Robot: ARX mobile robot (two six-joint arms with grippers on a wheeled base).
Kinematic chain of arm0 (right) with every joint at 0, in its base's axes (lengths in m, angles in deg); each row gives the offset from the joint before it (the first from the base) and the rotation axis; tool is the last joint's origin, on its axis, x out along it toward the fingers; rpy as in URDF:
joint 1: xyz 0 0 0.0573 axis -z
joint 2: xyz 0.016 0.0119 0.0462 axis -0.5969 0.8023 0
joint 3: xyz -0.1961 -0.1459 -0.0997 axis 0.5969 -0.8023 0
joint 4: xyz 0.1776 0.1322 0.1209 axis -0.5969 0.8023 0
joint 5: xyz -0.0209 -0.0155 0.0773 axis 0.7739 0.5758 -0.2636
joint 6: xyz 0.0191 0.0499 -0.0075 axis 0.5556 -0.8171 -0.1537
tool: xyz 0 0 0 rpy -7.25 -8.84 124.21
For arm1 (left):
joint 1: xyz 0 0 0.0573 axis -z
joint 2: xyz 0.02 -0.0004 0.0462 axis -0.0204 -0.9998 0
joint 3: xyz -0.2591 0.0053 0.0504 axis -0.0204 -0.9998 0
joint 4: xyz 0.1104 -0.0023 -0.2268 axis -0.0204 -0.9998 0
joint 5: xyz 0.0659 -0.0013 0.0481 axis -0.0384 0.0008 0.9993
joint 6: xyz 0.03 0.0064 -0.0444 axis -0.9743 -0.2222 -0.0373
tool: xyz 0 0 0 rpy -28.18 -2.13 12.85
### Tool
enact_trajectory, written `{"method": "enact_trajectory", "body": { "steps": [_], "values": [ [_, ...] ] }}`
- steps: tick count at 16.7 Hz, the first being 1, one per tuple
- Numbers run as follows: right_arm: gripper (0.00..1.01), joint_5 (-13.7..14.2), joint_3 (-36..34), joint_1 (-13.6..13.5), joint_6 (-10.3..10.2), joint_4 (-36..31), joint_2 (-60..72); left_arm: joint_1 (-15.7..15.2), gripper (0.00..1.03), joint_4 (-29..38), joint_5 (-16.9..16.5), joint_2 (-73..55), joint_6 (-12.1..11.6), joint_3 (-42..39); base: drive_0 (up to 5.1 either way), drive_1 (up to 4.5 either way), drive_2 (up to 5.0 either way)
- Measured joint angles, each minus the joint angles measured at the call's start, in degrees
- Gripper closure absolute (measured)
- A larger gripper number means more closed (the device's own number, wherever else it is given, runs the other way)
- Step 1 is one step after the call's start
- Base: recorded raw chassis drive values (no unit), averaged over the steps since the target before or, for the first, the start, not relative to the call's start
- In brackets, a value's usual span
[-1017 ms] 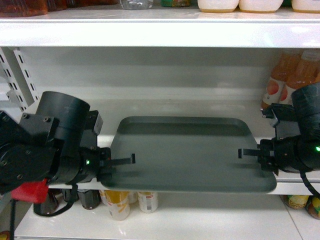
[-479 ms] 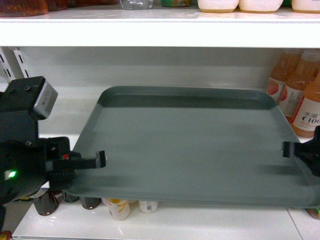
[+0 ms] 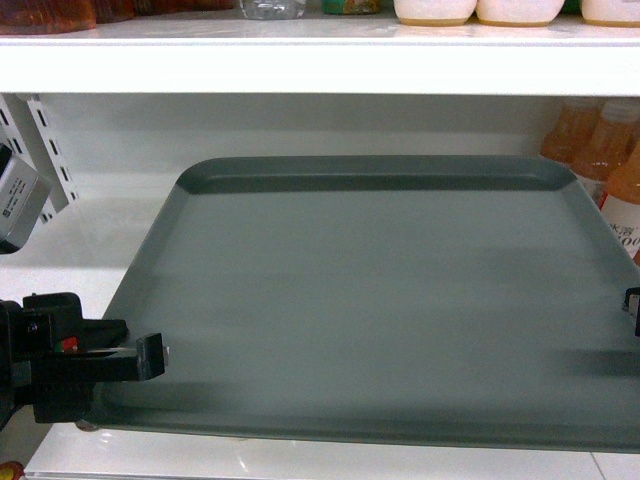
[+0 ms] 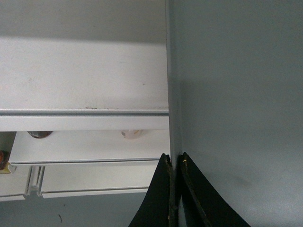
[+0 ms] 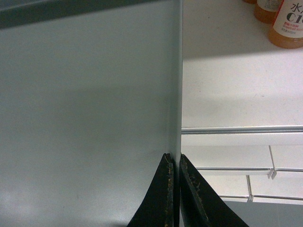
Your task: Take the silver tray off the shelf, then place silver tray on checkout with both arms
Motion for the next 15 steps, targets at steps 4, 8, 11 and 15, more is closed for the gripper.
{"method": "enact_trajectory", "body": {
  "steps": [4, 8, 11, 15],
  "values": [
    [0.99, 0.02, 0.00, 0.00, 0.00, -0.04, 0.04, 0.00, 1.00, 0.17, 0.00, -0.02, -0.04, 0.02, 0.0, 0.00, 0.0],
    [0.99, 0.00, 0.00, 0.00, 0.00, 0.02, 0.07, 0.00, 1.00, 0.04, 0.04, -0.02, -0.07, 0.02, -0.2, -4.39, 4.1],
    [0.99, 0.00, 0.00, 0.00, 0.00, -0.02, 0.07, 0.00, 1.00, 0.13, 0.02, -0.02, -0.07, 0.02, 0.0, -4.24, 4.2],
    [0.99, 0.00, 0.00, -0.02, 0.00, -0.04, 0.02, 0.00, 1.00, 0.13, 0.09, -0.02, -0.09, 0.00, 0.1, -4.02, 4.3]
  ]
}}
